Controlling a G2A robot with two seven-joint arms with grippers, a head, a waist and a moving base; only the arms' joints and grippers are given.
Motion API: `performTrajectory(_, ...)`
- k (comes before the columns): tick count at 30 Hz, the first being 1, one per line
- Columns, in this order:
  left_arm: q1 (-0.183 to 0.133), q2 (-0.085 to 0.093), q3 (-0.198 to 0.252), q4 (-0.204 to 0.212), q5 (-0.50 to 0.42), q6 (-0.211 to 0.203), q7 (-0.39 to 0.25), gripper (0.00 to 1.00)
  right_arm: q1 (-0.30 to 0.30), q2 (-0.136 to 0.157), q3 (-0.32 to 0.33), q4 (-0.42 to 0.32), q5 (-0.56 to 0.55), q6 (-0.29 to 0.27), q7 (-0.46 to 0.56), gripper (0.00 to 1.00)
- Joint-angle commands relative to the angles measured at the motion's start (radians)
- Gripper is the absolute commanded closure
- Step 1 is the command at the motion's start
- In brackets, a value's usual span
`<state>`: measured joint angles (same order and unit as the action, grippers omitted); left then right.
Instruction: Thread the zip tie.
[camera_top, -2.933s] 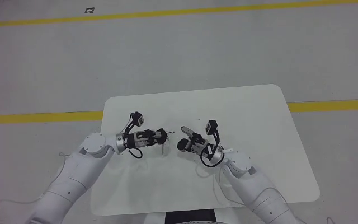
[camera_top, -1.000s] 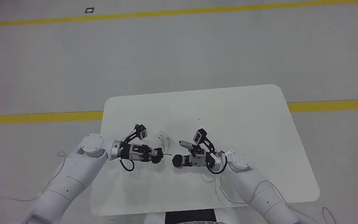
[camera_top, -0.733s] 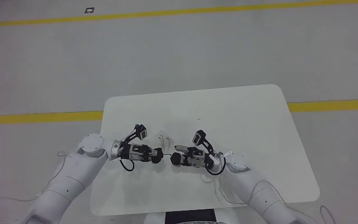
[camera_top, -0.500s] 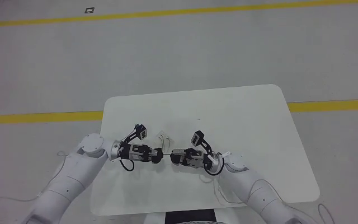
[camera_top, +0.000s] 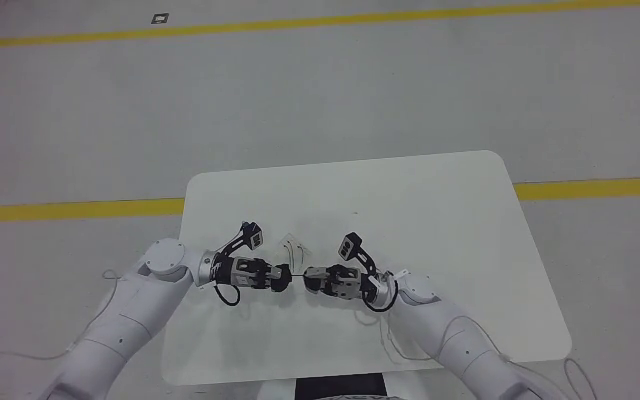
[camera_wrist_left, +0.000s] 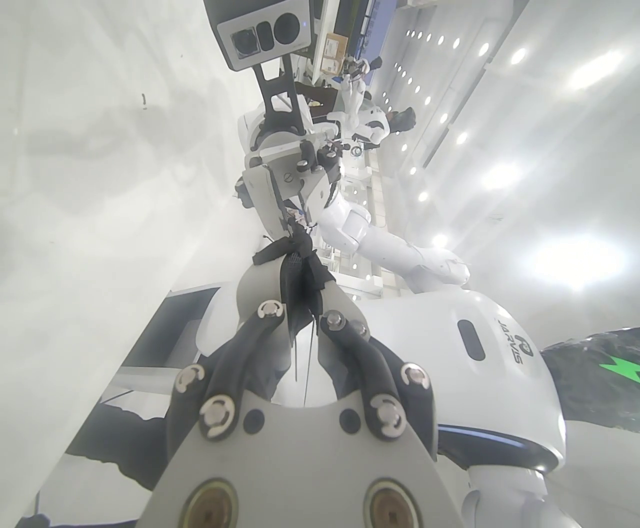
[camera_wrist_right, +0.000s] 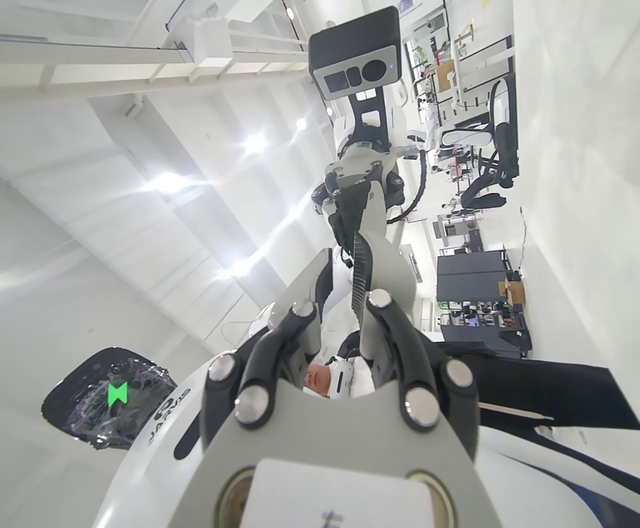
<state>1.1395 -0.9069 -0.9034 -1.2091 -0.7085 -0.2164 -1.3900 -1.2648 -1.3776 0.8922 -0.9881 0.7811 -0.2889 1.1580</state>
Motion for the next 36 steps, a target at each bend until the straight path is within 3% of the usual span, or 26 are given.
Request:
performTrajectory(1,0.000,0.000,0.000,0.000,0.000,0.000,0.000,1.00,0.003,0.000,-0.001,0.003,-0.004,0.000,0.001,1.00)
performTrajectory(11,0.000,0.000,0.000,0.000,0.000,0.000,0.000,1.00,0.009,0.000,0.000,0.004,-0.019,-0.001,0.000,1.00)
performTrajectory(13,0.000,0.000,0.000,0.000,0.000,0.000,0.000,0.00,0.008,0.001,0.002,-0.001,-0.021,0.000,-0.001,1.00)
performTrajectory(33,0.000,0.000,0.000,0.000,0.000,0.000,0.000,0.00,-0.002,0.004,0.023,-0.022,-0.005,0.004,-0.019,1.00)
performTrajectory(36,0.011,-0.002,0.005,-0.014,-0.007,0.009,0.033,0.00,-0.004,0.004,0.024,-0.024,-0.005,0.005,-0.025,1.00)
